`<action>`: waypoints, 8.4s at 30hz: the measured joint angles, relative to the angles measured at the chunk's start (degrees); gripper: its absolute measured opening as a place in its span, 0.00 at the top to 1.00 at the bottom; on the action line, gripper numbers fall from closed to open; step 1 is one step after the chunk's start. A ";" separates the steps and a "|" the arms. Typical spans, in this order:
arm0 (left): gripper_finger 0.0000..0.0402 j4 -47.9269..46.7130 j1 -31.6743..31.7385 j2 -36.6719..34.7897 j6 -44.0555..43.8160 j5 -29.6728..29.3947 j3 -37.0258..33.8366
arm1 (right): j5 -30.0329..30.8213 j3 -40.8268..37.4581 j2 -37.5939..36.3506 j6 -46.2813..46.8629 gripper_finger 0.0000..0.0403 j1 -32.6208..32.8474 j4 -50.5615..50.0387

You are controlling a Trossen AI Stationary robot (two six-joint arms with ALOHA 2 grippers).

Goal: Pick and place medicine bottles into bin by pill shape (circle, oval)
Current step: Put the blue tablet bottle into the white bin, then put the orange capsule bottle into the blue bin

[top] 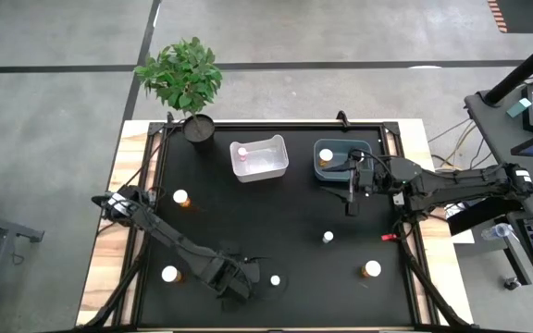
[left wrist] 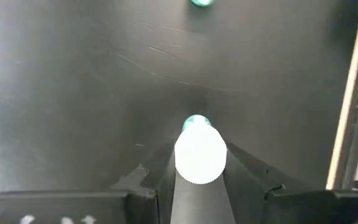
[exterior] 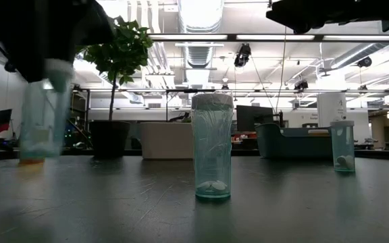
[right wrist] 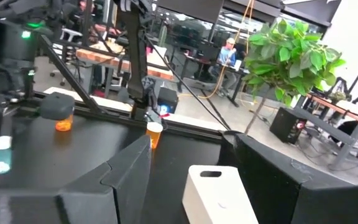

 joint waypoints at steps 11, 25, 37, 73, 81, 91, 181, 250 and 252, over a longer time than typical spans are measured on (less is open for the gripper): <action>0.76 -8.23 16.19 -4.79 17.13 -1.24 4.27 | -0.03 0.00 0.00 0.04 0.45 -0.02 0.12; 0.76 0.44 40.46 -5.51 33.45 -6.42 7.22 | 0.01 0.00 0.00 -1.06 0.45 0.00 0.12; 0.76 6.28 51.38 -4.23 37.02 -6.34 4.04 | 1.54 0.00 0.00 -1.41 0.45 -0.02 0.07; 0.76 10.61 57.26 -0.79 36.61 -8.13 -4.17 | 1.89 0.00 0.00 -1.84 0.45 -0.02 -0.29; 0.76 11.21 57.76 -0.79 36.83 -10.93 -4.39 | 1.93 0.00 0.00 -2.11 0.45 -0.02 -0.32; 0.76 12.78 57.87 -0.79 36.91 -10.59 -6.12 | 1.93 0.00 0.00 -2.15 0.45 -0.02 -0.37; 0.64 -6.89 16.53 -22.08 12.80 -7.59 -10.47 | 2.94 0.00 0.00 6.50 0.45 0.00 -1.56; 0.36 5.14 32.38 -45.58 -17.00 -8.94 -53.17 | 2.94 0.00 0.00 2.83 0.45 0.00 -2.43; 0.36 6.08 32.38 -45.47 -12.86 -8.95 -53.09 | 2.94 0.00 0.00 2.83 0.45 0.00 -2.44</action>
